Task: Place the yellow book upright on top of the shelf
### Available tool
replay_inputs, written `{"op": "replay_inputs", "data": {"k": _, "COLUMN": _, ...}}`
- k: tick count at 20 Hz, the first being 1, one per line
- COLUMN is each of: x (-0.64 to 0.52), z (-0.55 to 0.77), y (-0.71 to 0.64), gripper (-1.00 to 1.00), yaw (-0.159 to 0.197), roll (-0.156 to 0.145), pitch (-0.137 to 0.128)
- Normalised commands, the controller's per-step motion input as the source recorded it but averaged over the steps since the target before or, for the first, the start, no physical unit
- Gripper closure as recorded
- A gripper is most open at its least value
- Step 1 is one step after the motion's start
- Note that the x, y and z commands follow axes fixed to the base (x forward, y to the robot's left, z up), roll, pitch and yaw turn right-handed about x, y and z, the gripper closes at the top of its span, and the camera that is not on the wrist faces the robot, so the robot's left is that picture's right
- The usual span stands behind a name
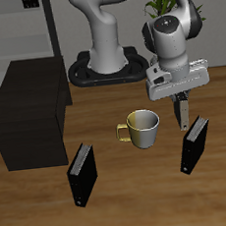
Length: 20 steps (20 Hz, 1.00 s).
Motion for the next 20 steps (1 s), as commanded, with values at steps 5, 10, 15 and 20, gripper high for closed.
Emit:
{"op": "replay_inputs", "data": {"k": 5, "x": -0.14, "z": 0.72, "y": -0.25, "gripper": 1.00, "yaw": 0.013, "roll": 0.055, "pitch": -0.027}}
{"op": "replay_inputs", "data": {"k": 10, "x": 0.03, "z": 0.66, "y": -0.38, "gripper": 1.00, "yaw": -0.019, "roll": 0.024, "pitch": -0.012}}
{"op": "replay_inputs", "data": {"k": 15, "x": 0.07, "z": 0.66, "y": -0.78, "gripper": 1.00, "yaw": 0.015, "roll": 0.006, "pitch": 0.010}}
{"op": "replay_inputs", "data": {"k": 20, "x": 0.07, "z": 0.67, "y": -0.97, "gripper": 1.00, "yaw": -0.006, "roll": -0.005, "pitch": -0.013}}
